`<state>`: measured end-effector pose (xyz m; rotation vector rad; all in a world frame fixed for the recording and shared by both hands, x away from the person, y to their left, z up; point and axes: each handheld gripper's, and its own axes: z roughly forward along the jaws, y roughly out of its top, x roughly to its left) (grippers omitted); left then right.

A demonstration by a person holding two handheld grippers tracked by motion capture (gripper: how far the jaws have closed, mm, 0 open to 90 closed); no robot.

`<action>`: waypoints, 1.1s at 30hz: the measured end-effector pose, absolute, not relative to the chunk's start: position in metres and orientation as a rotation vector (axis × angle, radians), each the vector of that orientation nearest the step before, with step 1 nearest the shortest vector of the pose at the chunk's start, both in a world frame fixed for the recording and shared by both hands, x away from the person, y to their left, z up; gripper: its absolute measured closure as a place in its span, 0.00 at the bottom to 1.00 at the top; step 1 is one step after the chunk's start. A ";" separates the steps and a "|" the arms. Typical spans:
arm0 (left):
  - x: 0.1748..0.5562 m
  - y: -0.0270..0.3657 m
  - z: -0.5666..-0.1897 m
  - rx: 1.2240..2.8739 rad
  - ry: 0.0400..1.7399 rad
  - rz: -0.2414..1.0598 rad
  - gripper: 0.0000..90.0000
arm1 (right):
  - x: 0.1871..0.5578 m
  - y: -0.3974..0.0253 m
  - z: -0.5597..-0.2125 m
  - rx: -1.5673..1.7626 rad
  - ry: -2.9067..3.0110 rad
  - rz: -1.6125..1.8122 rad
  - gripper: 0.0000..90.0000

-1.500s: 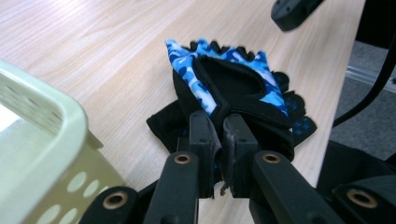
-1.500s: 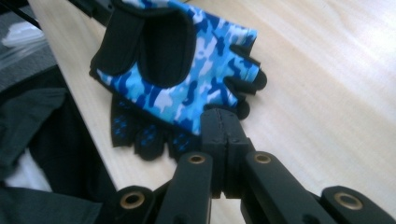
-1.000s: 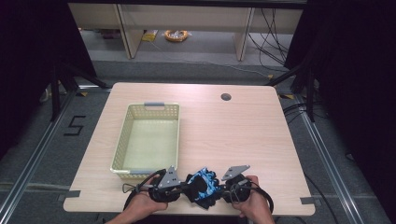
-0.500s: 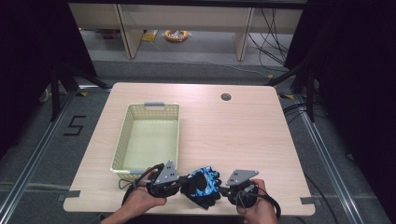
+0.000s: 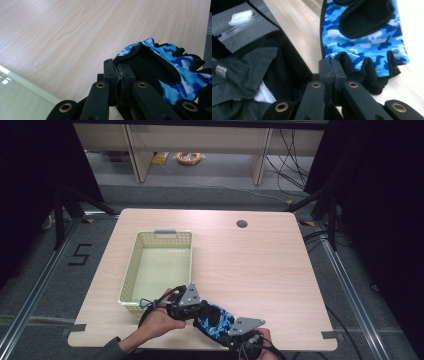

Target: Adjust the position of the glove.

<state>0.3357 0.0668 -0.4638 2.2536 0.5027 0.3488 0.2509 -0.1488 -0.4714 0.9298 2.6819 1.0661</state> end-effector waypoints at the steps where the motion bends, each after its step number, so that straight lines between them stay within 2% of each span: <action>1: 0.335 0.065 -0.465 2.260 0.498 0.345 0.96 | 0.251 -0.149 -0.472 0.955 2.689 1.057 1.00; 12: 0.334 0.064 -0.475 2.303 0.518 0.359 0.87 | 0.257 -0.145 -0.497 0.983 2.727 1.002 0.98; 14: 0.334 0.065 -0.475 2.306 0.500 0.343 0.84 | 0.255 -0.146 -0.495 1.053 2.774 0.968 0.98; 18: 0.328 0.066 -0.477 2.299 0.515 0.341 0.79 | 0.259 -0.151 -0.499 0.979 2.759 0.957 0.97; 20: 0.327 0.069 -0.476 2.314 0.513 0.355 0.73 | 0.258 -0.152 -0.497 1.052 2.773 0.931 0.97; 26: 0.318 0.070 -0.477 2.314 0.503 0.337 0.70 | 0.261 -0.161 -0.494 1.017 2.768 0.927 0.97; 33: 0.309 0.078 -0.481 2.290 0.569 0.297 0.65 | 0.266 -0.174 -0.495 1.031 2.756 0.942 0.95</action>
